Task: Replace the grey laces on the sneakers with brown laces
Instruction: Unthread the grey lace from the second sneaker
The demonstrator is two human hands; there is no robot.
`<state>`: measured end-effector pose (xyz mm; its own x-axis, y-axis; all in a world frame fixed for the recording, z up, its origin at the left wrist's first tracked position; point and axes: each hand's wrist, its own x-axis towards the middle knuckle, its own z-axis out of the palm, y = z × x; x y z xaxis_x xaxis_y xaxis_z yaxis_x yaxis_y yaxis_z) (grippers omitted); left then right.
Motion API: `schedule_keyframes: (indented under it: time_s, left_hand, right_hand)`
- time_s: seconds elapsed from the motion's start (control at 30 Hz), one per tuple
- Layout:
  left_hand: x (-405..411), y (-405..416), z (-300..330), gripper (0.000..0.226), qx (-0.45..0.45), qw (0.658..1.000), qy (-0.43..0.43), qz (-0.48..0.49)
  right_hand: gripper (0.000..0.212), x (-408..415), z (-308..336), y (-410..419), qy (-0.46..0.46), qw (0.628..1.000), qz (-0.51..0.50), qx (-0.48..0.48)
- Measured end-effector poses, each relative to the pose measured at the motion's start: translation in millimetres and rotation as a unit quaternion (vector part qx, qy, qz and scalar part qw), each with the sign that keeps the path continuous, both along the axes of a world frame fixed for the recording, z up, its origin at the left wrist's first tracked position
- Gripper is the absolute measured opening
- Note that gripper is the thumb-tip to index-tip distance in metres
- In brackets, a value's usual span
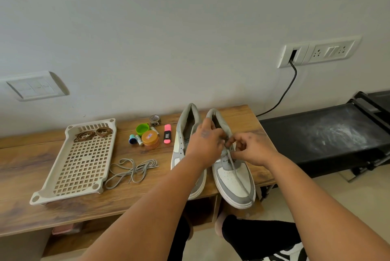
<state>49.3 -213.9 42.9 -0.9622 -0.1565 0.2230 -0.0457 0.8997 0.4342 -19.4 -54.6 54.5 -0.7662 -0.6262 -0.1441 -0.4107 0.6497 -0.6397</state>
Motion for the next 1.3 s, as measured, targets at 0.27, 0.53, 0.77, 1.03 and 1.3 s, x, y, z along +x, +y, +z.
schedule_keyframes:
  time_s: [0.27, 0.53, 0.77, 1.03, 1.3]
  left_hand:
    - [-3, 7, -4, 0.029, -0.078, 0.994, -0.081, 0.006]
    - [-6, 7, -7, 0.026, -0.045, 0.994, -0.103, -0.004]
    - [-11, 16, -12, 0.019, 0.016, 0.995, -0.094, -0.041]
    - [-12, -16, -12, 0.022, 0.077, 0.995, -0.070, 0.011]
    - [-12, -7, -11, 0.023, 0.036, 0.988, -0.151, -0.023]
  right_hand:
    - [0.004, -2, -1, -7, 0.076, 0.996, 0.028, 0.047]
    - [0.029, -7, -4, 8, -0.210, 0.978, 0.005, 0.019]
    - [0.039, -9, -15, 3, -0.219, 0.974, -0.058, -0.019]
    - [0.033, -27, 2, 25, -0.160, 0.931, -0.234, -0.231]
    - [0.042, -21, -3, 19, 0.000, 0.997, -0.073, 0.011]
